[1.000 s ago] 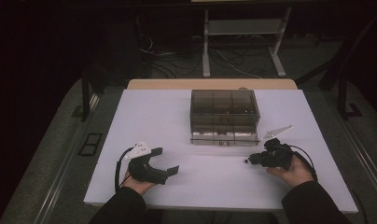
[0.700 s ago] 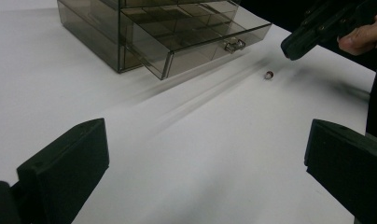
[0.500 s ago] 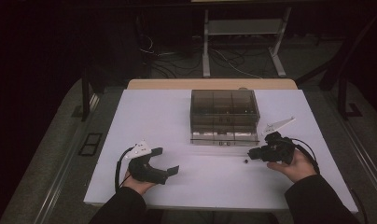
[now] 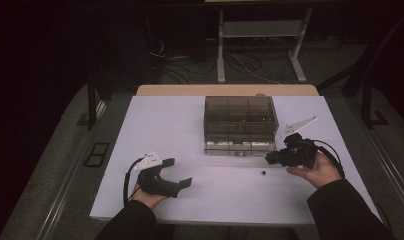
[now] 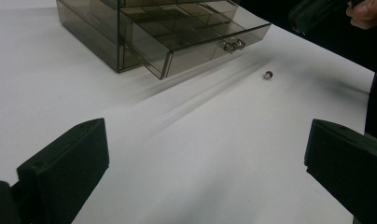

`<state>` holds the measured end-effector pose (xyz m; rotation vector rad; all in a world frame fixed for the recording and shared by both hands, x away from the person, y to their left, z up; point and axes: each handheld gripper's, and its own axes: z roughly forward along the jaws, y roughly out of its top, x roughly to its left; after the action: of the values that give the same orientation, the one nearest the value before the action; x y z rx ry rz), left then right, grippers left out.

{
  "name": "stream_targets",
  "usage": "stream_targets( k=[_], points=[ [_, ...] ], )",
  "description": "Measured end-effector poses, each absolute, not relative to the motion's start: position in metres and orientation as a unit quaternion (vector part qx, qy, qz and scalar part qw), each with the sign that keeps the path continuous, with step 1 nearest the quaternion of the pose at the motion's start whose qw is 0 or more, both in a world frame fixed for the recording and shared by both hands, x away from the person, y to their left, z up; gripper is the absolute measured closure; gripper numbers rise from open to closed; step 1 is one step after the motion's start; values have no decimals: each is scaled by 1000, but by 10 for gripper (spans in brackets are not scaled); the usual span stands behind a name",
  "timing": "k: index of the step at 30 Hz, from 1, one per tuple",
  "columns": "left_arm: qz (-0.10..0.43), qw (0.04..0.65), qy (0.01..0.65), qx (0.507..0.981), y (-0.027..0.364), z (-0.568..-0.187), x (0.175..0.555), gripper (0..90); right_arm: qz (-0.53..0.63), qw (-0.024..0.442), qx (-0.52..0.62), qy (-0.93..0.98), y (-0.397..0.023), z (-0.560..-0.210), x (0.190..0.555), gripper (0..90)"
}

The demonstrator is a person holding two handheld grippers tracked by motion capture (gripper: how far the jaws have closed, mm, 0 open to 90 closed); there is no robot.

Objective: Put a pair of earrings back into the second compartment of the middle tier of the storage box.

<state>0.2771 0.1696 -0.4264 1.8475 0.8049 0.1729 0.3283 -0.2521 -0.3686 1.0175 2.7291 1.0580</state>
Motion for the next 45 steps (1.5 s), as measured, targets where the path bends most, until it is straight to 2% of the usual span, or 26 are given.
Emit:
stream_targets(
  k=[12,25,45],
  points=[
    [73,532,336,774,170,-426,277,0,347,34,310,885,-245,-340,340,785],
    [72,532,338,773,170,-426,277,0,350,38,301,886,-232,-328,353,785],
    [72,532,335,775,170,-426,278,0,366,28,291,884,-205,-342,376,784]
  ],
)
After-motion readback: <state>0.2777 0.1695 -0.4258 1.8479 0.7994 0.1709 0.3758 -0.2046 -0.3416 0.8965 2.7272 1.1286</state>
